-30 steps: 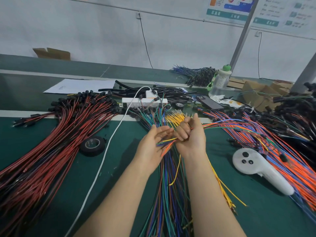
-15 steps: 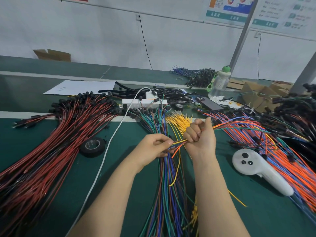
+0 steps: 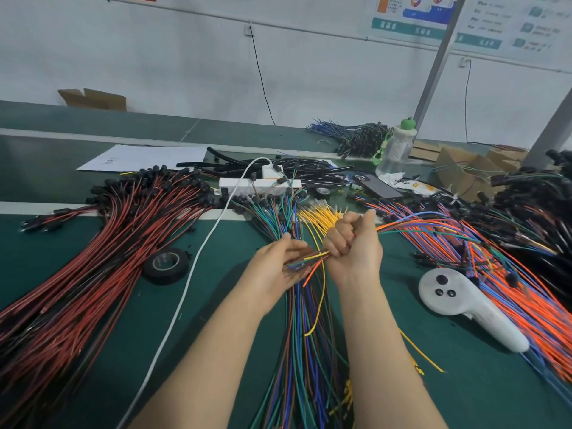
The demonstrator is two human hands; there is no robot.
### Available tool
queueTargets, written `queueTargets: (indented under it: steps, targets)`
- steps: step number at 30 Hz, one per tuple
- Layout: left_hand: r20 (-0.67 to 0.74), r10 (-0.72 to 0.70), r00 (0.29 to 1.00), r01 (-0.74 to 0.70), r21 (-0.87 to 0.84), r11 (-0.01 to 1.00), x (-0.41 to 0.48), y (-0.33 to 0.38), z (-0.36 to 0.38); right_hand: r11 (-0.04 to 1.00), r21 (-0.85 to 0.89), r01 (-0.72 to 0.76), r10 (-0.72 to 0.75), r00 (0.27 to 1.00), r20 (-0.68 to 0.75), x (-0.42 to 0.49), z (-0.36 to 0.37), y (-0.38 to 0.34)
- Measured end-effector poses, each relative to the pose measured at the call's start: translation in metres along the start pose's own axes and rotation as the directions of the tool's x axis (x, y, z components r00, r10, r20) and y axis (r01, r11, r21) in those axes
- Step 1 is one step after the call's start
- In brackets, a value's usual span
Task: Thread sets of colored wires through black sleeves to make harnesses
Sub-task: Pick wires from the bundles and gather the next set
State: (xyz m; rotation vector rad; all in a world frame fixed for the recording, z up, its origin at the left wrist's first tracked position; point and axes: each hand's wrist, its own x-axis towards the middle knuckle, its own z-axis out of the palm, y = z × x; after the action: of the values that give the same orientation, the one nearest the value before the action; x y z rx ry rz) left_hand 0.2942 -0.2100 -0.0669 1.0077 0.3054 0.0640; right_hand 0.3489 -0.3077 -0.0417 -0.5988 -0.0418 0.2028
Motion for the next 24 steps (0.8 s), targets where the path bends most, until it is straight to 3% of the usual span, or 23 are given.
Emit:
queueTargets:
  steps: [3, 7, 12, 17, 21, 24]
  targets:
    - [-0.015, -0.014, 1.0, 0.01, -0.234, 0.972, -0.001, -0.002, 0.007, 1.0, 0.003, -0.005, 0.005, 1.0, 0.009, -0.002, 0.004, 0.008]
    - [-0.029, -0.001, 1.0, -0.007, -0.259, 0.966, -0.004, 0.0, 0.011, 0.997, -0.053, -0.062, 0.063, 0.998, 0.028, -0.006, 0.008, 0.018]
    - [0.024, -0.051, 0.998, 0.051, -0.008, 0.999, -0.007, 0.0, 0.008, 0.998, -0.054, -0.025, 0.026, 0.999, 0.028, -0.005, 0.007, 0.017]
    - [0.109, -0.135, 0.985, 0.1, 0.275, 0.956, -0.011, 0.002, 0.001, 0.999, -0.029, 0.042, -0.042, 0.999, 0.009, -0.004, 0.002, 0.005]
    - [0.167, -0.09, 0.982, 0.03, 0.333, 0.942, -0.009, 0.002, -0.003, 1.0, -0.028, -0.009, 0.01, 0.998, 0.065, -0.004, -0.001, 0.0]
    - [0.165, -0.019, 0.986, -0.052, 0.419, 0.906, -0.008, 0.002, -0.004, 0.991, -0.122, -0.045, 0.058, 0.993, 0.099, -0.002, -0.005, -0.002]
